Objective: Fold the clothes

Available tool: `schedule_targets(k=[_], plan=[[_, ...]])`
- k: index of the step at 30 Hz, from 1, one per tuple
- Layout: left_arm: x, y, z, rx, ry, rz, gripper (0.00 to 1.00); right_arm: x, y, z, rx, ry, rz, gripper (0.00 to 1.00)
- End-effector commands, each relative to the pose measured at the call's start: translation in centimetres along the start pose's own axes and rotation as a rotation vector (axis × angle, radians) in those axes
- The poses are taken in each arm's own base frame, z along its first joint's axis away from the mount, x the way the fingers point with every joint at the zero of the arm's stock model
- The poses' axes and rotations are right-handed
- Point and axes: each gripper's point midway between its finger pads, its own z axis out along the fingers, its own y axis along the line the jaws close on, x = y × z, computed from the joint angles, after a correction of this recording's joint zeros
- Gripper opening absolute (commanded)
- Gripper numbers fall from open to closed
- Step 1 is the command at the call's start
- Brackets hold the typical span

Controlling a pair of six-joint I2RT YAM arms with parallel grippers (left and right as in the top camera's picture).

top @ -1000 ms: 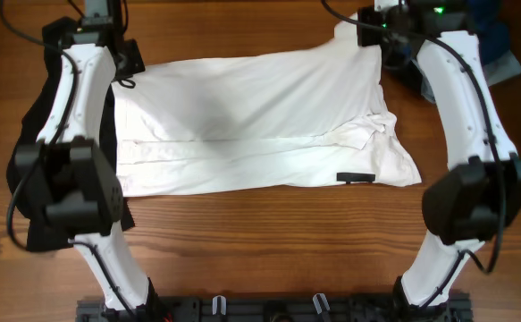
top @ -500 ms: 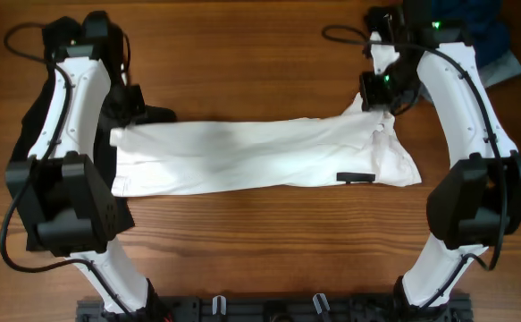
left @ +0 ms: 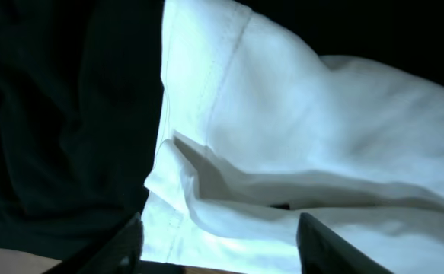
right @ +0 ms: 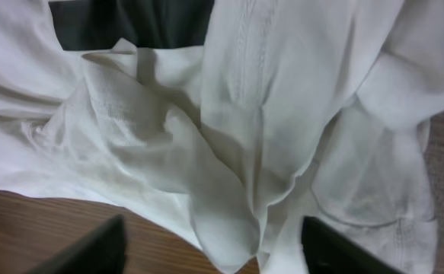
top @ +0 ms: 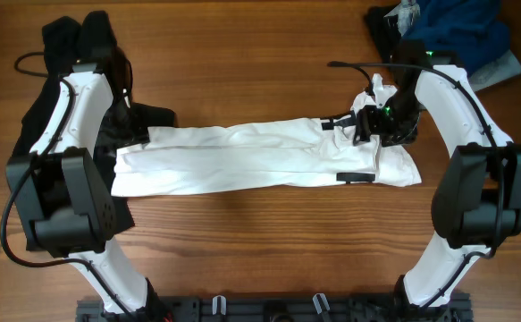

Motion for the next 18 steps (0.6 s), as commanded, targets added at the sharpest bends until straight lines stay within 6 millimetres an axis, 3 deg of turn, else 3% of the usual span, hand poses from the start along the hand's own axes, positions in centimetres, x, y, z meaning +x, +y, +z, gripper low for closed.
schedule_targets(k=[1,6,11,16,18], plan=[[0.8,-0.3,0.2,0.023,0.035,0.0,0.77,-1.8,1.0,-1.0,-0.049,-0.078,-0.033,0.87],[1.9,0.4,0.2,0.0,0.082,0.0,0.87,-4.2,1.3,-2.7,-0.048,-0.176,-0.078,0.9],[0.0,3.6,0.7,-0.015,0.028,-0.094,0.9,-5.4,1.5,-2.8,-0.055,-0.223,-0.094,0.93],[-2.1,4.7,1.0,0.171,-0.019,-0.215,0.89,-5.6,1.5,-2.9,-0.055,-0.231,-0.094,0.93],[-2.5,4.1,0.8,0.253,-0.03,-0.192,0.81,-5.8,1.5,-2.9,-0.054,-0.24,-0.095,0.93]])
